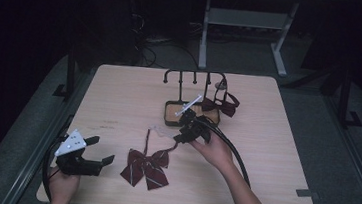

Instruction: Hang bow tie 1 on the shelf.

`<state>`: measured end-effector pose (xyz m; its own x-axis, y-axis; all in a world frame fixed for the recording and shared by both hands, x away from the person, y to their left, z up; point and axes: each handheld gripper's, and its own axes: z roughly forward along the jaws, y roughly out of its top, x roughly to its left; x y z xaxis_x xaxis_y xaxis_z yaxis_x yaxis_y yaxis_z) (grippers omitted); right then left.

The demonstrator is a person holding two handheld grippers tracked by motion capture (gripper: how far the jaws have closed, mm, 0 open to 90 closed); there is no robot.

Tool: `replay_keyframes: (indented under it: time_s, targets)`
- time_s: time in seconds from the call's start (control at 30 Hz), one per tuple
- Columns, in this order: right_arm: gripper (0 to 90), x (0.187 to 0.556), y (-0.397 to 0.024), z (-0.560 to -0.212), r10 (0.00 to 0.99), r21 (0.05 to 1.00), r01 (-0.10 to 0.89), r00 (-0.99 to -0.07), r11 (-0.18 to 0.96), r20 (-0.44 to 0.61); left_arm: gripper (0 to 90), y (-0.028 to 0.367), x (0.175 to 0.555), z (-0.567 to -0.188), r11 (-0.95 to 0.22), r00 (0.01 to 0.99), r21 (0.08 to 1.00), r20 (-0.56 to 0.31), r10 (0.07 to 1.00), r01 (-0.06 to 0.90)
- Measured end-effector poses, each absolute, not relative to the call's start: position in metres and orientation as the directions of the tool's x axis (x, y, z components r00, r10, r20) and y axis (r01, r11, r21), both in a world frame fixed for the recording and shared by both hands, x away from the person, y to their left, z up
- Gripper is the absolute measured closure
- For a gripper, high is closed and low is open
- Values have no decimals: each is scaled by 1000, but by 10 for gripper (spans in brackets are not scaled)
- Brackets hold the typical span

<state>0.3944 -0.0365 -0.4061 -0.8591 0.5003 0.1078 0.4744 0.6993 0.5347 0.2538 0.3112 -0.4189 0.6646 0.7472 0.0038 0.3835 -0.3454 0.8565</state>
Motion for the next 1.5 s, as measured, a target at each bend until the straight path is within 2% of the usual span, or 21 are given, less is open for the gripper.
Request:
replay_keyframes:
  time_s: [1.17,1.5]
  targets:
    - [544,404,-14,-425,494,531,455,-866,715,78,128,317,252,-419,-329,654,862,-5,756,386]
    - [592,408,-3,-438,511,493,465,-858,735,47,128,318,248,-417,-329,648,865,5,762,380]
